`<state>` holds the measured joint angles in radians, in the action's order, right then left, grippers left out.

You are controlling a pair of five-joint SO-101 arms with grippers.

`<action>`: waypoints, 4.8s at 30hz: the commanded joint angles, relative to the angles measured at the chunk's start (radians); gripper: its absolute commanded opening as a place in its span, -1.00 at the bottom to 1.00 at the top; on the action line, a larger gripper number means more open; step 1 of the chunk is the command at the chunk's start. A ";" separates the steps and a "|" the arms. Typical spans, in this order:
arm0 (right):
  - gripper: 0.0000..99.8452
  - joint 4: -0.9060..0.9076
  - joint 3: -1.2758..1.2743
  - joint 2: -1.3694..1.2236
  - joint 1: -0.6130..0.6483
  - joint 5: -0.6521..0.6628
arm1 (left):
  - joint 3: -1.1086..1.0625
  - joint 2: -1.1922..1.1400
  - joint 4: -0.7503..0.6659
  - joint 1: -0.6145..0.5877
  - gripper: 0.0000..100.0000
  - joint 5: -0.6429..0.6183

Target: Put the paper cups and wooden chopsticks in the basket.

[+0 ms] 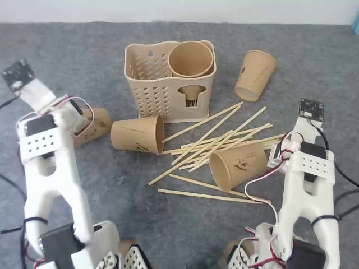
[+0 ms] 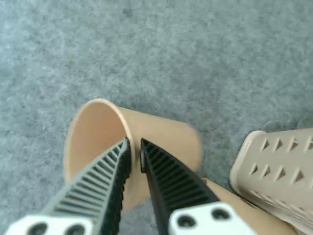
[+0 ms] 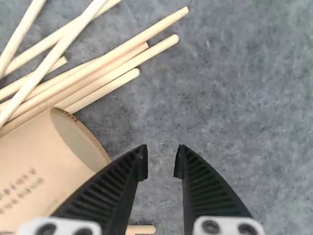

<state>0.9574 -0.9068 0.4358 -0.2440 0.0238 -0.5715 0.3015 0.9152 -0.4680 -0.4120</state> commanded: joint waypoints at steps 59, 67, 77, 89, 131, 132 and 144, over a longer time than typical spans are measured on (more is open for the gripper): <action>-0.77 -0.117 -0.029 0.013 -0.005 0.012 | 1.394 -0.405 0.460 0.756 -0.98 0.500; -0.77 -0.111 -0.029 0.016 -0.005 0.012 | 1.403 -0.414 0.582 0.821 -0.98 0.559; -0.77 -0.110 -0.029 0.016 -0.010 0.012 | 1.360 -0.514 0.525 0.810 -0.98 0.637; -0.77 -0.110 -0.029 0.018 -0.010 0.008 | 1.458 -0.517 0.634 0.809 -0.27 0.677; -0.47 0.363 0.229 0.248 0.696 0.103 | -0.568 0.546 -0.009 0.124 -0.59 0.491; -0.47 0.349 0.229 0.220 0.707 0.098 | -0.570 0.546 -0.011 0.124 -0.59 0.491; -0.47 0.211 0.244 -0.059 0.371 0.106 | -0.588 0.546 -0.028 0.126 -0.59 0.491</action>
<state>1.1861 -0.6966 0.4005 0.2593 0.1327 -1.1669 0.8170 0.9183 -0.3360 0.0898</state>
